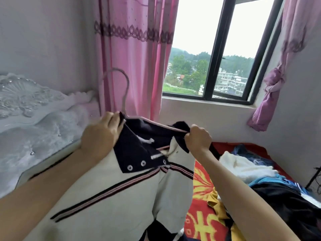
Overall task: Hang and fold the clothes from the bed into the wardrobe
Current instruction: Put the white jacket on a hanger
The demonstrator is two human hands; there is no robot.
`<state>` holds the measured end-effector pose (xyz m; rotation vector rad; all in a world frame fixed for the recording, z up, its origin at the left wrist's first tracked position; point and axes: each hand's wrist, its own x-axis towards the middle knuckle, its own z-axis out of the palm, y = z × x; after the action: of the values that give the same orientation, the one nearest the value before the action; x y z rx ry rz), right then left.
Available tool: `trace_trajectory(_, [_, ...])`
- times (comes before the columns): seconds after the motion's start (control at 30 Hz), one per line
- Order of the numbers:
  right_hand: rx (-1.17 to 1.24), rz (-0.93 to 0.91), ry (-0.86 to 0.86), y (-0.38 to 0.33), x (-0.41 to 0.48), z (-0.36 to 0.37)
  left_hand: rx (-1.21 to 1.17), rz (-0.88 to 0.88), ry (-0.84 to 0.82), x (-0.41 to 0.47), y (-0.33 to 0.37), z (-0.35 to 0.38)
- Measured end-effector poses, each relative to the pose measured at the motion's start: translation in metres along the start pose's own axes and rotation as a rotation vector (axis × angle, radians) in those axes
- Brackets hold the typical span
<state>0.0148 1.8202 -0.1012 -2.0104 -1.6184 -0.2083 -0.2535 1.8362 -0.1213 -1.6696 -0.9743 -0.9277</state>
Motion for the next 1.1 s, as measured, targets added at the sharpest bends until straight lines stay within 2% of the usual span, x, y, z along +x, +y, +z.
trace_trajectory(0.07, [0.041,-0.051,-0.035,-0.018,-0.007,0.003,-0.038,0.107,0.053,-0.007,0.034,-0.005])
trace_trajectory(0.13, [0.098,-0.149,-0.075,-0.038,-0.02,0.007,-0.117,0.162,-0.019,-0.017,0.06,-0.003])
trace_trajectory(0.2, [0.215,-0.136,-0.07,-0.041,-0.024,0.008,-0.126,0.017,-0.074,-0.018,0.052,0.005])
trace_trajectory(0.3, [0.417,0.006,0.021,-0.016,-0.02,0.003,-0.146,-0.284,-0.143,-0.009,0.015,0.012])
trace_trajectory(0.4, [0.492,-0.103,-0.005,-0.02,-0.043,0.008,-0.18,-0.366,-0.188,-0.005,0.006,0.019])
trace_trajectory(0.47, [0.475,-0.176,-0.071,-0.03,-0.067,0.019,-0.195,-0.353,-0.139,0.001,0.013,0.023])
trace_trajectory(0.6, [0.723,-0.165,-0.273,-0.014,-0.073,0.014,-0.149,-0.311,0.069,0.014,0.01,0.017])
trace_trajectory(0.63, [0.755,-0.129,-0.26,-0.003,-0.067,0.007,-0.136,-0.315,0.112,0.017,0.006,0.014])
trace_trajectory(0.67, [0.764,-0.083,-0.171,0.012,-0.06,0.003,-0.137,-0.32,0.141,0.021,0.0,0.011])
trace_trajectory(0.73, [0.71,0.01,0.085,0.046,-0.038,-0.004,-0.148,-0.37,0.149,0.03,-0.012,0.001])
trace_trajectory(0.77, [0.67,0.025,0.146,0.06,-0.026,-0.006,-0.162,-0.411,0.134,0.036,-0.016,-0.005])
trace_trajectory(0.8, [0.626,0.02,0.136,0.072,-0.012,-0.007,-0.179,-0.451,0.117,0.042,-0.019,-0.011])
trace_trajectory(0.87, [0.631,-0.026,-0.039,0.089,0.014,-0.005,-0.218,-0.492,0.091,0.055,-0.02,-0.023])
trace_trajectory(0.97, [0.926,-0.007,-0.352,0.095,0.029,-0.004,-0.274,-0.529,0.107,0.069,-0.025,-0.036])
trace_trajectory(1.07, [1.023,0.003,-0.609,0.094,0.027,0.013,-0.316,-0.588,0.15,0.076,-0.038,-0.04])
trace_trajectory(1.1, [1.045,0.027,-0.644,0.09,0.025,0.017,-0.316,-0.607,0.155,0.077,-0.043,-0.04])
